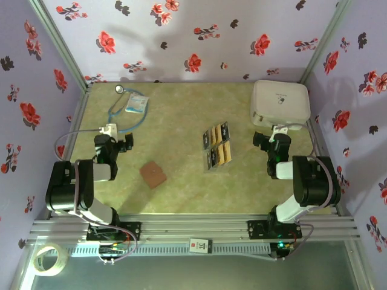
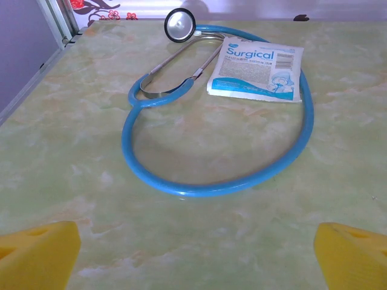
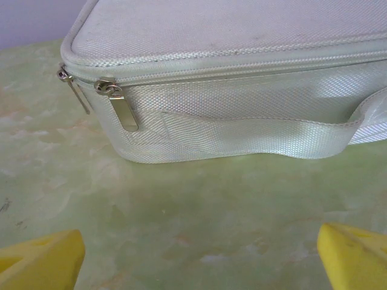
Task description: Put the credit cards into the card holder
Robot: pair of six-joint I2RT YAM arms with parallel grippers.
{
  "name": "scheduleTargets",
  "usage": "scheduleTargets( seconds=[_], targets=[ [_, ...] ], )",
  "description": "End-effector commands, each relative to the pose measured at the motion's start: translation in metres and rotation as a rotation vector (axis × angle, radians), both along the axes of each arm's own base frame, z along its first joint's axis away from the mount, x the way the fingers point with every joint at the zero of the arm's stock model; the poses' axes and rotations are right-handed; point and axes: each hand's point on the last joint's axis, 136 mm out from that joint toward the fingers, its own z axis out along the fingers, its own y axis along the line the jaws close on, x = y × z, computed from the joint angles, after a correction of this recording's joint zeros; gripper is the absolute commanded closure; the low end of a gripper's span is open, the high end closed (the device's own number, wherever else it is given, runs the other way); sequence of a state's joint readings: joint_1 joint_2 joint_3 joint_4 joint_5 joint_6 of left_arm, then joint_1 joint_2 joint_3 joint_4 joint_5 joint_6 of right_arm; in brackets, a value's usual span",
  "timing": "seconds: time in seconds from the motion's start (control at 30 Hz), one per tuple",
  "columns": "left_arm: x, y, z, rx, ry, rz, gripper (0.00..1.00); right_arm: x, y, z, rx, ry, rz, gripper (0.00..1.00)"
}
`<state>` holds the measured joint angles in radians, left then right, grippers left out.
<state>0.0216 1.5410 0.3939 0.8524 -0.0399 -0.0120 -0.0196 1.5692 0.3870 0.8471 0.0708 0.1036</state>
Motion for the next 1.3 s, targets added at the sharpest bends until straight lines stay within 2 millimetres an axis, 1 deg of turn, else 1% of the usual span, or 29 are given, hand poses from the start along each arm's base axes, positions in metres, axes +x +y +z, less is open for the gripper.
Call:
scheduleTargets(
  seconds=[0.0,0.87,1.07,1.17,1.27],
  targets=[
    [0.003,-0.003,0.006,0.004,-0.022,-0.012,0.00,0.005,0.002,0.012,-0.015,-0.041,0.011,0.01],
    [0.005,-0.001,0.006,-0.006,-0.016,0.000,0.00,0.006,0.000,0.012,-0.009,-0.038,0.003,0.01],
    [0.003,0.000,0.007,-0.005,-0.027,0.006,0.00,0.005,0.001,0.013,-0.009,-0.046,0.004,0.01],
    [0.001,0.003,0.014,-0.003,-0.041,0.025,0.00,0.005,0.001,0.016,-0.009,-0.054,0.006,0.01],
    [0.000,0.007,0.024,0.004,-0.040,0.045,0.00,0.003,-0.002,0.028,-0.013,-0.064,-0.011,0.01]
  ],
)
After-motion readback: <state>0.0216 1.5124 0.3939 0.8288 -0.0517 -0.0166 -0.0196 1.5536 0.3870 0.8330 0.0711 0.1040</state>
